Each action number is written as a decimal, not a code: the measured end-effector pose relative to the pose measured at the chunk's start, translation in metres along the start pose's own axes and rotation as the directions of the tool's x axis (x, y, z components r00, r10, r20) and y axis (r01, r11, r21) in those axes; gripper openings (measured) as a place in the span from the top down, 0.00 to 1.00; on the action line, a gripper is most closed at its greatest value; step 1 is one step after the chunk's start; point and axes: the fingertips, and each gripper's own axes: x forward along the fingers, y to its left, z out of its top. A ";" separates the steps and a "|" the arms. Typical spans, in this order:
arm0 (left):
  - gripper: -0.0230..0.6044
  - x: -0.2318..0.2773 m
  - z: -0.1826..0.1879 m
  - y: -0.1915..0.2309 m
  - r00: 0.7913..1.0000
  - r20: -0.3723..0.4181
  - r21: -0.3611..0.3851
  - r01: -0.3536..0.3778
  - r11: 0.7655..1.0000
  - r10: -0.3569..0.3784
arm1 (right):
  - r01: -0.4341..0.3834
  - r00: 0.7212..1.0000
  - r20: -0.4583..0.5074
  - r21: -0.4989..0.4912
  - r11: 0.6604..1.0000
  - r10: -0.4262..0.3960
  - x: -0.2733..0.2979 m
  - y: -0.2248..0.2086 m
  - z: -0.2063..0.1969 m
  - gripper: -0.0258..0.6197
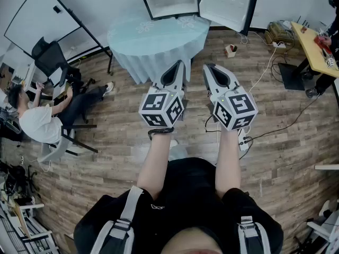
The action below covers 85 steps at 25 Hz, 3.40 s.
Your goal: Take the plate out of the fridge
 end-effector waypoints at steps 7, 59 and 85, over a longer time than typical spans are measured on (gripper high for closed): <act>0.95 -0.001 -0.001 -0.002 1.000 -0.003 0.015 -0.002 1.000 0.002 | 0.004 1.000 0.030 0.023 1.000 -0.005 0.002 -0.001 0.001 0.95; 0.95 0.117 0.025 0.351 0.999 -0.032 -0.268 -0.026 0.963 0.018 | -0.036 0.995 -0.096 -0.063 0.997 0.030 0.340 0.022 -0.036 0.95; 0.95 0.273 0.037 0.328 0.988 -0.029 -0.228 0.140 0.964 -0.150 | -0.006 1.000 0.001 -0.004 1.000 0.006 0.420 -0.113 -0.016 0.95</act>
